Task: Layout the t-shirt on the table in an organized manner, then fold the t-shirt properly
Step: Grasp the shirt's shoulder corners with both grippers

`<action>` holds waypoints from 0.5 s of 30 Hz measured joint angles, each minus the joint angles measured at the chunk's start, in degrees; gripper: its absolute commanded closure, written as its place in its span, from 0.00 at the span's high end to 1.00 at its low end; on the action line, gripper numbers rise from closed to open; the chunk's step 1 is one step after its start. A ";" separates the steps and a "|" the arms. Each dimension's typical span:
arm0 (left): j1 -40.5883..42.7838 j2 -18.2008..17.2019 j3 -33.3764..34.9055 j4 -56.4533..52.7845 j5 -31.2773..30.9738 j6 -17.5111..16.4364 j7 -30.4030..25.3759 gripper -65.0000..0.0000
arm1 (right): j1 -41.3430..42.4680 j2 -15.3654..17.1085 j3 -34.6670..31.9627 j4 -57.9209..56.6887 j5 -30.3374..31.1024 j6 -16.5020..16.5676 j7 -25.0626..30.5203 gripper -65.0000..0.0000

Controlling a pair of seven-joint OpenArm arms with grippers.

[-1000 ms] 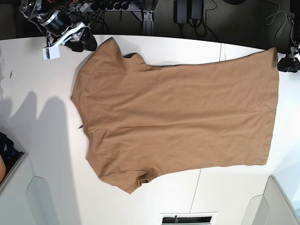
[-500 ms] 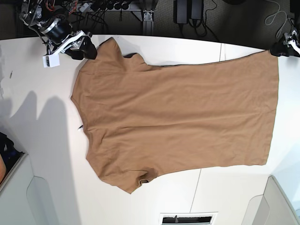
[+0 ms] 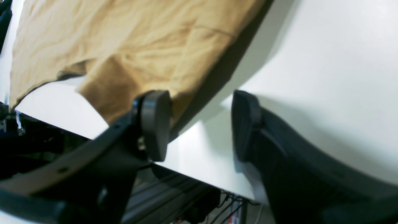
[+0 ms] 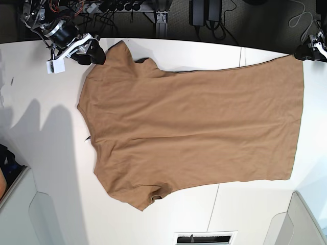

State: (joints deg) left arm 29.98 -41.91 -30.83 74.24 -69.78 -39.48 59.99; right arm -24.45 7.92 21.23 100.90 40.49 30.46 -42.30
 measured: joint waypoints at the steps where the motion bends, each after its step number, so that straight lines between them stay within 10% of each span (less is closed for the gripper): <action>1: 0.00 0.00 0.00 0.00 0.00 0.00 0.00 0.60 | 0.00 0.00 0.00 0.00 0.00 0.00 0.00 0.49; 15: -0.17 0.00 0.00 0.00 -0.35 0.00 -1.73 0.60 | 0.00 -3.43 0.00 0.00 0.48 0.00 -0.04 0.49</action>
State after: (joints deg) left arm 29.80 -41.91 -30.83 74.24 -70.13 -39.48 58.26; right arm -24.45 4.49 21.23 100.90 40.97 30.46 -42.35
